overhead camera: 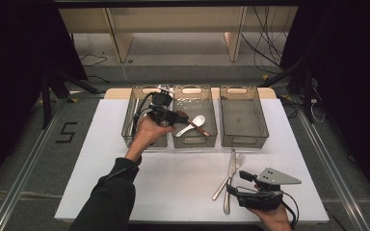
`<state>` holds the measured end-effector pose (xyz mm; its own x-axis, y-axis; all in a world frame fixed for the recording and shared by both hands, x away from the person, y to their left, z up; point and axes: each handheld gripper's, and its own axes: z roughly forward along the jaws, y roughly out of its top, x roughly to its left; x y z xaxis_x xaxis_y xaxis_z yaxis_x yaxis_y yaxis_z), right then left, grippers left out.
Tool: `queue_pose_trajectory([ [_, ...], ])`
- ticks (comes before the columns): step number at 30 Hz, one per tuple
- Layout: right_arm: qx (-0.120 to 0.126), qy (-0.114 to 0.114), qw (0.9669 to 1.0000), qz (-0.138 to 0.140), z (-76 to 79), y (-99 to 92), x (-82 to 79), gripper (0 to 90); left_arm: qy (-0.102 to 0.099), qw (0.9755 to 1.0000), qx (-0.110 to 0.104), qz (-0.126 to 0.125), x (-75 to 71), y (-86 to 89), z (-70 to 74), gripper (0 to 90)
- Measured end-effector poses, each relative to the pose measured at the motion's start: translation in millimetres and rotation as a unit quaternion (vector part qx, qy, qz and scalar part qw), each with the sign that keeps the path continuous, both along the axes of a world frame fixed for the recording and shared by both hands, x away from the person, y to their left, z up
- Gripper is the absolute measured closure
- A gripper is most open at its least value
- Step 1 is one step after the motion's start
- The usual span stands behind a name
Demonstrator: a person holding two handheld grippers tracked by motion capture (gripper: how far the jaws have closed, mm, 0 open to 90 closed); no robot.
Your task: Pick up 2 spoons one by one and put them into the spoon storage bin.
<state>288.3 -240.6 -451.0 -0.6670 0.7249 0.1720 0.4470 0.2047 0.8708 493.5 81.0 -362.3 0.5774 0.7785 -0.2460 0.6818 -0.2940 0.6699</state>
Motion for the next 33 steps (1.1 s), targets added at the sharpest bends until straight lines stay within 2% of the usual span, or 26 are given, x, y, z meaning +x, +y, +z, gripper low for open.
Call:
queue_pose_trajectory([
  [6, -0.001, 0.001, 1.0000, -0.001, 0.1, 0.6, -0.1, 29.8, -0.009, 0.9999, -0.010, 0.001, -16.3, 10.7, -1.0, 31.2],
  [10, -0.003, 0.003, 1.0000, -0.002, -0.3, 0.8, 0.0, 29.8, -0.015, 0.9999, -0.006, -0.002, -28.7, 18.0, -4.6, 29.8],
  [22, -0.009, 0.007, 0.9999, 0.002, -1.6, 3.4, -0.4, 30.0, -0.028, 0.9994, -0.019, 0.001, -66.9, 38.9, -23.7, 25.0],
  [24, -0.011, 0.009, 0.9999, 0.003, -1.9, 4.2, -0.3, 30.1, -0.030, 0.9995, -0.011, -0.001, -70.1, 41.1, -26.4, 24.5],
  [33, -0.021, 0.014, 0.9996, 0.009, -3.5, 7.5, -0.3, 31.7, -0.050, 0.9982, -0.034, -0.004, -92.7, 55.9, -36.2, 22.7],
])
